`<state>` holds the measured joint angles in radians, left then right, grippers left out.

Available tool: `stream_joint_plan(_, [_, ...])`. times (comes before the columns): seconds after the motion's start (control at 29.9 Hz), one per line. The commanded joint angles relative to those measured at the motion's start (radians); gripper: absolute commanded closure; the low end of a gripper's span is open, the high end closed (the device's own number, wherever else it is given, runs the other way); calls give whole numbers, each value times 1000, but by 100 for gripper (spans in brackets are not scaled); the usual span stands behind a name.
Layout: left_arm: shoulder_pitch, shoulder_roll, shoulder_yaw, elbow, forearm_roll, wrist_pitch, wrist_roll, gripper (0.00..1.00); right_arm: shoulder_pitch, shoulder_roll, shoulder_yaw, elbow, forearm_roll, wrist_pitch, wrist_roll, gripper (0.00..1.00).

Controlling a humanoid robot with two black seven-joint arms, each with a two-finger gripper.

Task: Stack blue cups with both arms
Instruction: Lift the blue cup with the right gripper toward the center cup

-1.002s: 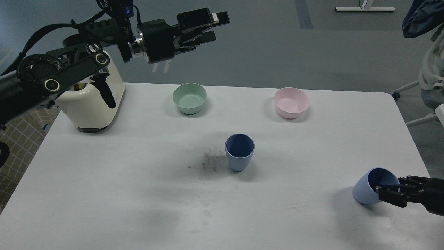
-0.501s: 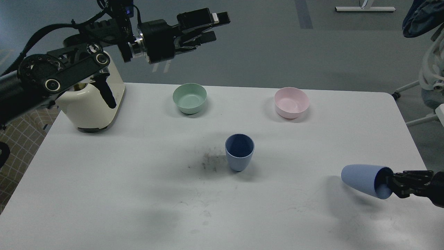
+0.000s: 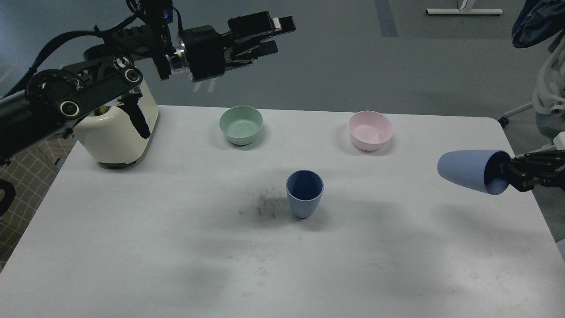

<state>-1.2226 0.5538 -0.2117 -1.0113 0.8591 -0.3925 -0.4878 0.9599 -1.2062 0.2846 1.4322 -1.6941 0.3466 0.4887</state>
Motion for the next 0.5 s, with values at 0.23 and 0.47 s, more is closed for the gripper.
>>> stream_joint_plan(0.23, [2, -18, 0, 16, 1, 0, 0, 4, 345, 223, -177, -82, -13, 142, 0, 100])
stream_joint_plan(0.47, [2, -23, 0, 30, 1, 0, 0, 4, 660, 466, -527, -142, 65, 142, 0, 100])
